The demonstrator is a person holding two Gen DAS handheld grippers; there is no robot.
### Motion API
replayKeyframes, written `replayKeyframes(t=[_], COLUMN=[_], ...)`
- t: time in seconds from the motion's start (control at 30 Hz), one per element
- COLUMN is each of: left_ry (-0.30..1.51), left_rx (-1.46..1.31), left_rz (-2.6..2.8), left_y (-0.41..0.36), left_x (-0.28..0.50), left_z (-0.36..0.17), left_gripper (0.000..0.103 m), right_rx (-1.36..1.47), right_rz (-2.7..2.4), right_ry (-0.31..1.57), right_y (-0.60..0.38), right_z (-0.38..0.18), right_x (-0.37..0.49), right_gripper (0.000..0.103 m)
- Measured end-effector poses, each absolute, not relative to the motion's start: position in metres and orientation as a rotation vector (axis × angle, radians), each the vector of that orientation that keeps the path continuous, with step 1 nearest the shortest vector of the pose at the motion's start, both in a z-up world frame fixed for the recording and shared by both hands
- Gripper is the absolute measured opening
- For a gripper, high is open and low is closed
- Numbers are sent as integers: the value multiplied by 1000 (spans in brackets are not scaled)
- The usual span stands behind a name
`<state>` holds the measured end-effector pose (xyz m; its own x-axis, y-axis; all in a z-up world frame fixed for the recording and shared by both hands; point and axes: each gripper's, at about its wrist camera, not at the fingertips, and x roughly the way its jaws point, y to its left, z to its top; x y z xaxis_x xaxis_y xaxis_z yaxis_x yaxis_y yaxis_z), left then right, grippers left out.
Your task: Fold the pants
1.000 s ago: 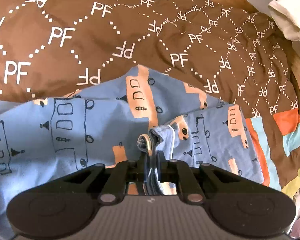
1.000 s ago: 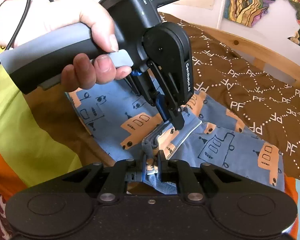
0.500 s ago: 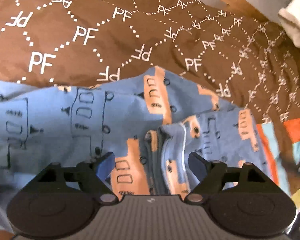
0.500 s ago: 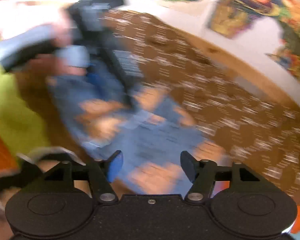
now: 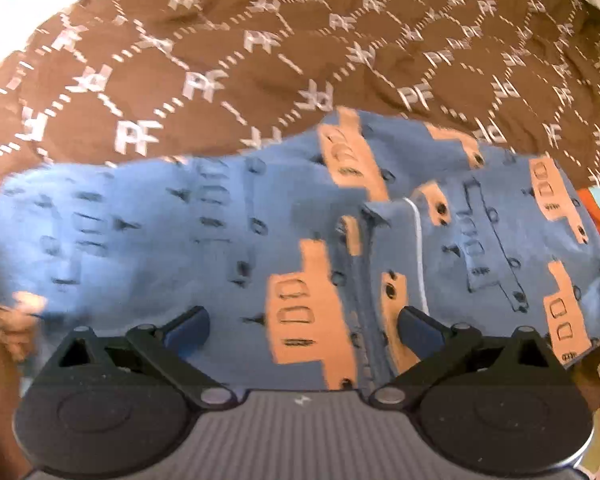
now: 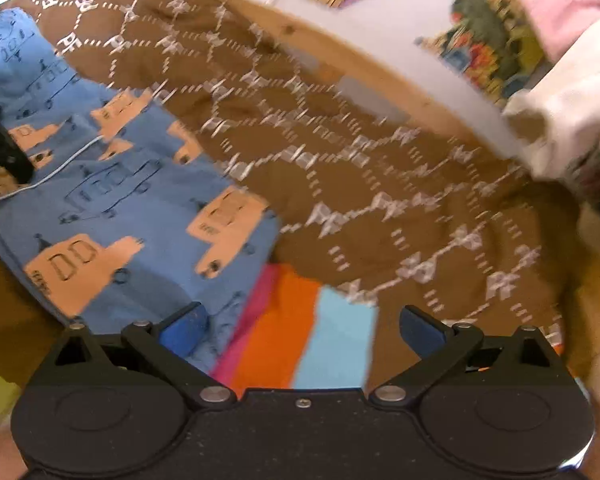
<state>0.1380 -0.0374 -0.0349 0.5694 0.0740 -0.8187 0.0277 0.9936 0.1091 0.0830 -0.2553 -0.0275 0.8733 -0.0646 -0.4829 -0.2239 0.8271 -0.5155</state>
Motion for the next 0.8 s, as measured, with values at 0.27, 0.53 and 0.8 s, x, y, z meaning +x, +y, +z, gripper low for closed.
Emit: replayKeyframes(t=[0.27,0.53,0.8], left_ry=[862,924,988], left_rx=[99,39,-145], left_rz=[155,177,192], left_y=[-50,-38,-24], left_x=[181,188,162], left_z=[-28,-41,-28], left_gripper=[103,103,103], right_rx=[-596,-556,-538], right_rz=[154,103,212], right_ry=[393,478,471], right_y=[-235,-255,-237], right_z=[-25,-41,-9], right_x=[145,166,124], right_gripper=[102,102,102])
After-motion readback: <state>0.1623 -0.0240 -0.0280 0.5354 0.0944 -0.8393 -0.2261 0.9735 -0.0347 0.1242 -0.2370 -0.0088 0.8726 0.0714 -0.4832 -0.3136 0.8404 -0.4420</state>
